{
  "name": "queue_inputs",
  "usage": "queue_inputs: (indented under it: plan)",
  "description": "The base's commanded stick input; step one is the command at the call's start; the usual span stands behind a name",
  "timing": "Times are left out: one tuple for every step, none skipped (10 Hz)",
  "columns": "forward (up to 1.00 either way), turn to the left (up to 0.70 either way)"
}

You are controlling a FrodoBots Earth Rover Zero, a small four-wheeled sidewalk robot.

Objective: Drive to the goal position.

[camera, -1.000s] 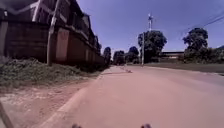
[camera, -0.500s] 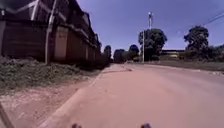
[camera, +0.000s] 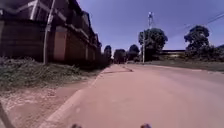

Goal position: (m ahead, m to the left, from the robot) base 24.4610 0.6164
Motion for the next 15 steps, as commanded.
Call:
queue_inputs:
  plan:
    - [0.30,0.00]
    - [0.30,0.00]
    - [0.30,0.00]
    - [0.30,0.00]
    - [0.30,0.00]
    - [0.30,0.00]
    - [0.30,0.00]
    - [0.30,0.00]
    - [0.30,0.00]
    - [0.30,0.00]
    - [0.30,0.00]
    - [0.30,0.00]
    - [0.30,0.00]
    - [0.30,0.00]
    - [0.30,0.00]
